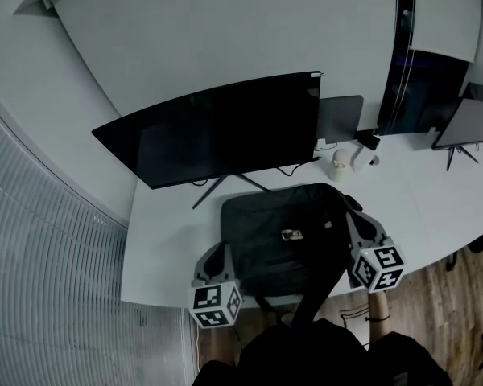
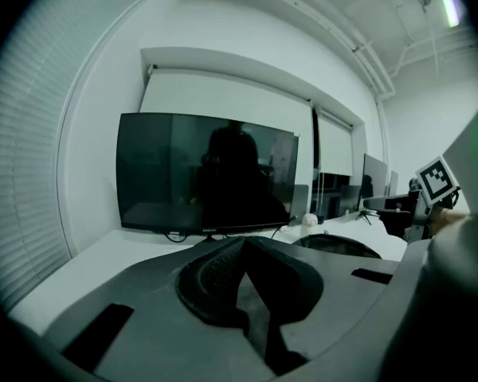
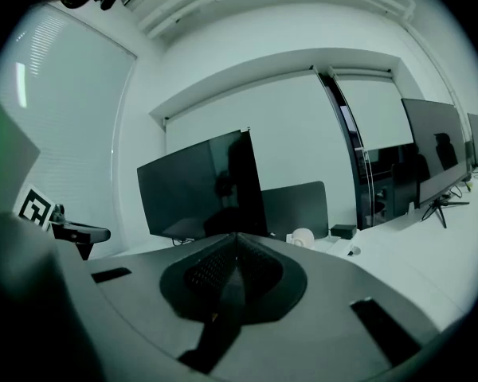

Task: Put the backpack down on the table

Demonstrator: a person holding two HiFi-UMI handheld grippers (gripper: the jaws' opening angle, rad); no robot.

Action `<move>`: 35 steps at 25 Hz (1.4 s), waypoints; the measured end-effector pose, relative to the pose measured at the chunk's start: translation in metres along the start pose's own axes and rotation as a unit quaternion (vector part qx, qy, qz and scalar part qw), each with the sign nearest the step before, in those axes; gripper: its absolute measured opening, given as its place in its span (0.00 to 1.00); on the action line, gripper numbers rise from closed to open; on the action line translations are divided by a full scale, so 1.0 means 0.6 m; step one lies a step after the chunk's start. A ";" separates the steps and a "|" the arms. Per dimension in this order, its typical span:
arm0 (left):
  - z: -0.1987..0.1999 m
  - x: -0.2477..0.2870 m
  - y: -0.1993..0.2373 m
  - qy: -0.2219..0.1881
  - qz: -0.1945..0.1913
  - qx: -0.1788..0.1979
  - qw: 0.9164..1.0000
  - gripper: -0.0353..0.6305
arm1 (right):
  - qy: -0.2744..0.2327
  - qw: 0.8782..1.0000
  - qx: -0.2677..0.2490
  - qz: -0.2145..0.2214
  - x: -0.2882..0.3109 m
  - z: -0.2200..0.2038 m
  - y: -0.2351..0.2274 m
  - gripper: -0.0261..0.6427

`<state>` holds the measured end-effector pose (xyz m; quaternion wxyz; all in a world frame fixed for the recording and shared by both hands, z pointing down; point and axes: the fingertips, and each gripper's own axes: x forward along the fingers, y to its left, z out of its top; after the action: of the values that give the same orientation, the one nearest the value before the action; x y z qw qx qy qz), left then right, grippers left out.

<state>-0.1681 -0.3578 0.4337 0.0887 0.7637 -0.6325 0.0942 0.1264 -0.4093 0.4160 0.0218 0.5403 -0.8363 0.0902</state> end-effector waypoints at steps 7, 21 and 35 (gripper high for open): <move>0.047 -0.026 0.004 -0.045 0.003 0.004 0.999 0.08 | -0.046 0.999 -0.006 0.004 -0.019 0.045 0.011 0.06; 0.066 -0.049 0.013 -0.073 0.010 0.007 0.997 0.08 | -0.071 0.997 -0.038 0.005 -0.049 0.059 -0.002 0.06; 0.052 -0.041 0.020 -0.058 0.009 0.014 0.998 0.08 | -0.055 0.996 -0.063 0.000 -0.045 0.045 -0.011 0.06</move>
<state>-0.1837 -0.3445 0.3972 0.0407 0.7632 -0.6422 0.0592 0.1454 -0.3925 0.3864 0.0101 0.5421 -0.8402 0.0075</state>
